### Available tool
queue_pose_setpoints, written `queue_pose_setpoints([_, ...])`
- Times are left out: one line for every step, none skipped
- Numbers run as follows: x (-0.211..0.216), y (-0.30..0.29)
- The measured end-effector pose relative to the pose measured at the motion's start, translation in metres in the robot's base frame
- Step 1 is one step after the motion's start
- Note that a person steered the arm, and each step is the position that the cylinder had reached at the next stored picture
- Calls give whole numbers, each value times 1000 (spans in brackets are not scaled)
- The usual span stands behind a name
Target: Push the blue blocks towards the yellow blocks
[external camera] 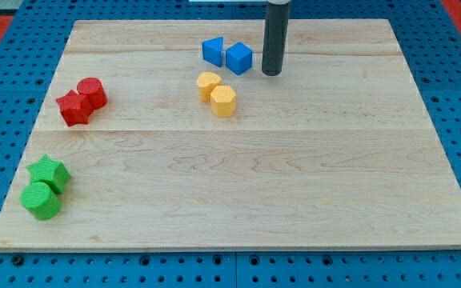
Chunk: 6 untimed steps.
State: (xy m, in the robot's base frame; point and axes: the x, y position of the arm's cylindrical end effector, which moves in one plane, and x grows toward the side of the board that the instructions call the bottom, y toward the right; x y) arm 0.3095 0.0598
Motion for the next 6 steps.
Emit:
queue_pose_setpoints([-74, 0])
queue_pose_setpoints([-110, -60])
queue_pose_setpoints([-109, -137])
queue_pose_setpoints([-73, -123])
queue_pose_setpoints([-49, -63])
queue_pose_setpoints([-33, -7])
